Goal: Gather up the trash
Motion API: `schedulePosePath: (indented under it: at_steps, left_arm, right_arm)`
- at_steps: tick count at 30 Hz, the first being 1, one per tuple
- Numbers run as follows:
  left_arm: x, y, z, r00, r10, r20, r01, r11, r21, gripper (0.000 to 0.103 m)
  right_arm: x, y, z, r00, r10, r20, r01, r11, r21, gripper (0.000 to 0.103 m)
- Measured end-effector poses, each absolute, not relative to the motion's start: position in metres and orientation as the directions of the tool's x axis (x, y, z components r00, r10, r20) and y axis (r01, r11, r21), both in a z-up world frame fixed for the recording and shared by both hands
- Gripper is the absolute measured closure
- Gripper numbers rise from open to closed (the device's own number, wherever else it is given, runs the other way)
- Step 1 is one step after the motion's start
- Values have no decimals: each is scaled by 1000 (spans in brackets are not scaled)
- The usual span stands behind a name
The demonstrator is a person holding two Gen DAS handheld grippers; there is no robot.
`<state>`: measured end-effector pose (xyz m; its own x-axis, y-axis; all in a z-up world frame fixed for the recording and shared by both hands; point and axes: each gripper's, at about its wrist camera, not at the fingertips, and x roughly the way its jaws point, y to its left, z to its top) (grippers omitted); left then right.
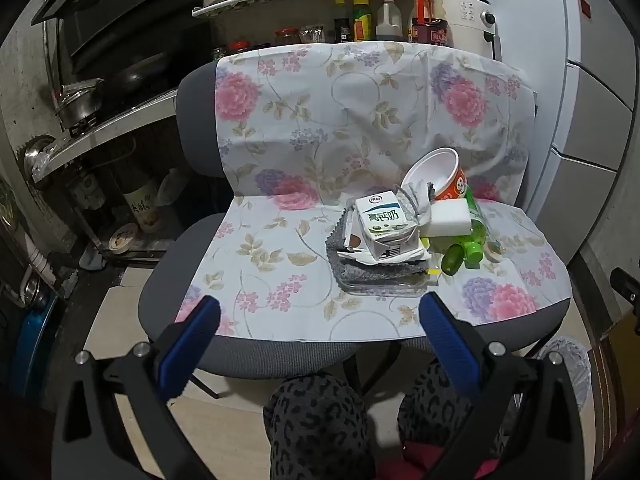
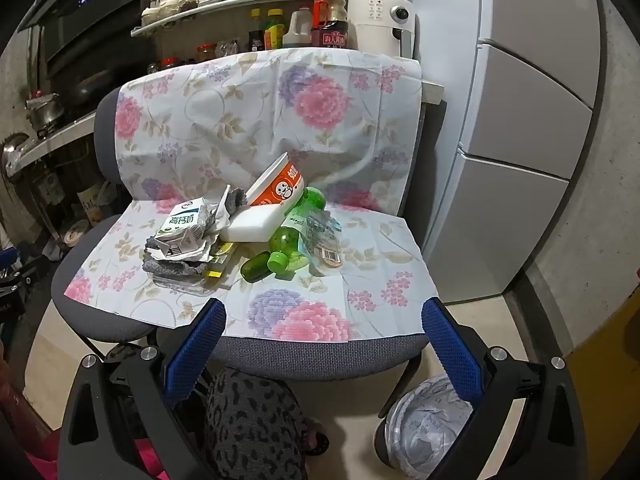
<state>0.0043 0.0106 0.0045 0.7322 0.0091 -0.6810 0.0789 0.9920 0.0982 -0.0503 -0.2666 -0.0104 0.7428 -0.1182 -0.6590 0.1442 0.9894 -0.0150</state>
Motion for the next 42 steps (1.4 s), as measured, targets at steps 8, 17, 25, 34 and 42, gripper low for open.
schedulePosePath:
  at_steps: [8, 17, 25, 34, 42]
  left_arm:
    - [3, 10, 4, 732, 8, -682, 79, 992, 97, 6]
    - [0, 9, 4, 732, 9, -682, 78, 992, 97, 6]
    - [3, 12, 1, 732, 9, -681, 76, 993, 94, 6]
    - [3, 16, 0, 730, 11, -684, 71, 993, 92, 6]
    - [5, 17, 0, 729, 9, -684, 72, 993, 90, 6]
  right_arm:
    - [-49, -263, -10, 742, -118, -660, 144, 989, -14, 6]
    - [-48, -266, -15, 740, -116, -662, 142, 990, -14, 6]
    - [-47, -268, -14, 738, -116, -664, 142, 990, -14, 6]
    - [-47, -266, -18, 737, -117, -666, 142, 990, -17, 6]
    - [-47, -266, -18, 736, -115, -667, 141, 990, -15, 6]
